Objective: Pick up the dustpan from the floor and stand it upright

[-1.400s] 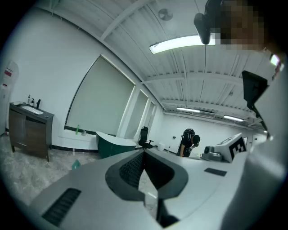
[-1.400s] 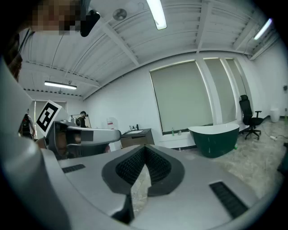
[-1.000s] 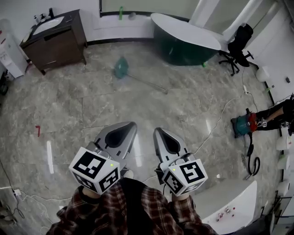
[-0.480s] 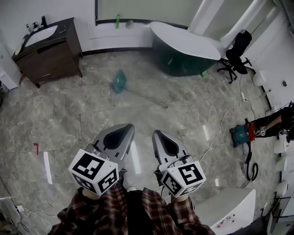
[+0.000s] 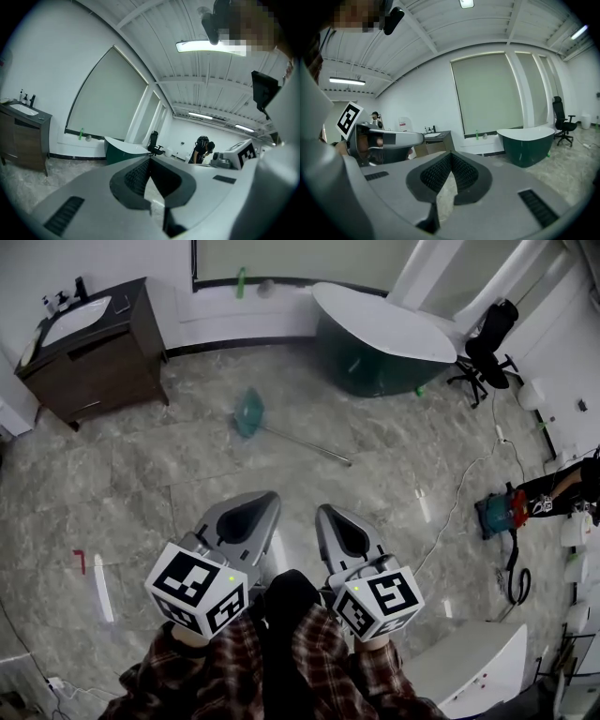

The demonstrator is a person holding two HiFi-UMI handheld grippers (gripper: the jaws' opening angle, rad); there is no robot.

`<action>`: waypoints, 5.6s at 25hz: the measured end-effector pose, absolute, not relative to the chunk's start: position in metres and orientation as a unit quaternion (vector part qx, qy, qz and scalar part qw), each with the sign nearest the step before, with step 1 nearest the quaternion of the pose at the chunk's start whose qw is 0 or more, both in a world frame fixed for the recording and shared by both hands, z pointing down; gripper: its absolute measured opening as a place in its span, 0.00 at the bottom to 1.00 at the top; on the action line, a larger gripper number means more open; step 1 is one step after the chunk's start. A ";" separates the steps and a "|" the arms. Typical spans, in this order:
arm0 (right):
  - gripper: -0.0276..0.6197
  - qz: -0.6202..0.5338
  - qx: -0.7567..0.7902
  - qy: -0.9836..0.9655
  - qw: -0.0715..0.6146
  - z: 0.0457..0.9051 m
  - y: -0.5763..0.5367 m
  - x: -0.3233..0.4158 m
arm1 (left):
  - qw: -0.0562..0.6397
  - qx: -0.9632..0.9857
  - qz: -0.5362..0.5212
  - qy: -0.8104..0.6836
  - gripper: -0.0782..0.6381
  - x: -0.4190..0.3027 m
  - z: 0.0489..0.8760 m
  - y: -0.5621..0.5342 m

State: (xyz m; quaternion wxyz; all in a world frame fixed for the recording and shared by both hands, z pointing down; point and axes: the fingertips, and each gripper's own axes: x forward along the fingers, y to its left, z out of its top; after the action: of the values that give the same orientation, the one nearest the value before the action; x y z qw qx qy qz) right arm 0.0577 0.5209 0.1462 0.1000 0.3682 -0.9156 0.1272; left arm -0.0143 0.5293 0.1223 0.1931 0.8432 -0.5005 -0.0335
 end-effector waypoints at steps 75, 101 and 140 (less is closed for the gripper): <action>0.06 0.203 0.510 -0.833 0.063 0.183 -0.163 0.146 | 0.244 0.908 0.029 -0.341 0.12 0.058 0.161 -0.172; 0.35 0.236 0.487 -0.820 0.187 0.313 -0.200 0.236 | 0.284 0.887 0.077 -0.355 0.12 0.123 0.237 -0.194; 0.39 0.566 0.602 -0.483 0.290 1.053 -0.148 0.421 | 0.359 0.880 0.071 -0.302 0.12 0.175 0.741 -0.259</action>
State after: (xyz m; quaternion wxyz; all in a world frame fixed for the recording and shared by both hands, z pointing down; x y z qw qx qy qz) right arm 0.4207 -0.1477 1.0531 0.2897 0.6022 -0.4827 0.5661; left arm 0.1749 -0.2593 0.7409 0.3592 0.8802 -0.3020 0.0710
